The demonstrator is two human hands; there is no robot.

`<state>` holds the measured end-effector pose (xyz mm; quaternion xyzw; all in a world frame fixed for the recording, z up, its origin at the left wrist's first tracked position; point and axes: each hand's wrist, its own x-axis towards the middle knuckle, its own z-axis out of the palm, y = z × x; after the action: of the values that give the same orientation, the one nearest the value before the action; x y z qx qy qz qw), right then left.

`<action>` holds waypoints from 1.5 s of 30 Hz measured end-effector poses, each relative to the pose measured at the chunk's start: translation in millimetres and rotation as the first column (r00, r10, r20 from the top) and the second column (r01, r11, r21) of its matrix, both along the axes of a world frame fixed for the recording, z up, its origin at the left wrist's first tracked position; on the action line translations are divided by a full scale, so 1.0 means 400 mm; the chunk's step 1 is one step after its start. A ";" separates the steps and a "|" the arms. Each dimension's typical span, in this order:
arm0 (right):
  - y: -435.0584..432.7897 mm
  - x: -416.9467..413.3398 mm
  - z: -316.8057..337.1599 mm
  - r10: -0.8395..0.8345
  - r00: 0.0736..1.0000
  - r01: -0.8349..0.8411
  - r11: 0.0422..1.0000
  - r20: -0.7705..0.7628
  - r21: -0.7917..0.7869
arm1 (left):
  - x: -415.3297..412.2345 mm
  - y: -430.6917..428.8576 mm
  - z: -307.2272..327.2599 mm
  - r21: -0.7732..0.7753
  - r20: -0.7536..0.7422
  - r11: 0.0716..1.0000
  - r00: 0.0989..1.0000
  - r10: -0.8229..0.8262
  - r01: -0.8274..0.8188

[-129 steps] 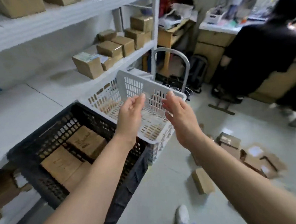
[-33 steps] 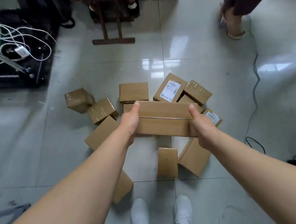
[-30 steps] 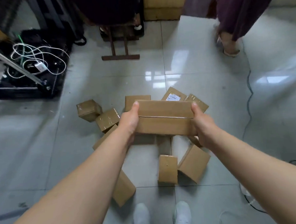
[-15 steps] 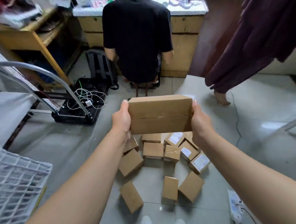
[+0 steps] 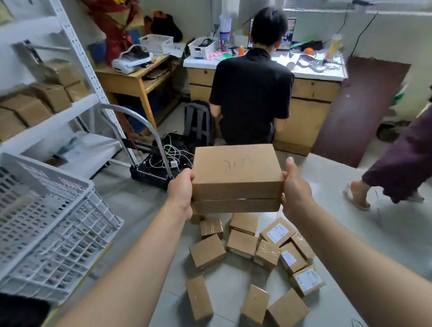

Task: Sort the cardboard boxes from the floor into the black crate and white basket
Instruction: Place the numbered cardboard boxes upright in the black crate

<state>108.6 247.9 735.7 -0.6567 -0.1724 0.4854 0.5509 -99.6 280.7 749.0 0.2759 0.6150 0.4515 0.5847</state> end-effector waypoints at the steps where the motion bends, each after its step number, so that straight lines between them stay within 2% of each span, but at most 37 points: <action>1: 0.001 -0.005 0.003 0.026 1.000 -0.026 1.000 0.002 -0.005 | -0.006 -0.012 0.006 0.011 -0.002 0.999 1.000 0.031 -0.031; 9: 0.016 -0.113 0.005 0.217 0.972 -0.219 0.976 0.088 0.014 | -0.095 -0.124 0.025 0.073 -0.009 0.966 0.969 0.248 -0.246; 17: 0.025 -0.395 0.041 0.444 0.887 -0.454 0.889 0.131 0.062 | -0.334 -0.239 0.049 0.131 -0.008 0.844 0.851 0.525 -0.520; 24: -0.019 -0.767 0.072 0.627 0.769 -0.640 0.757 0.129 0.136 | -0.655 -0.378 0.062 0.145 -0.002 0.699 0.706 0.708 -0.701; 29: -0.086 -1.077 0.069 0.729 0.672 -0.740 0.652 0.131 0.164 | -0.933 -0.493 0.055 0.144 -0.051 0.608 0.608 0.793 -0.781; 37: -0.186 -1.475 0.043 0.847 0.510 -0.860 0.497 0.149 0.119 | -1.290 -0.645 0.009 0.066 -0.065 0.504 0.500 0.863 -0.861; 45: -0.145 -1.698 -0.007 0.940 0.300 -0.953 0.304 0.160 0.002 | -1.469 -0.656 -0.075 0.002 -0.156 0.485 0.479 0.864 -0.874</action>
<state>-570.8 190.0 732.8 -0.4320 -0.5835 0.6641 0.1785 -687.4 18.3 718.9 -0.0661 0.7252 0.6409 0.2429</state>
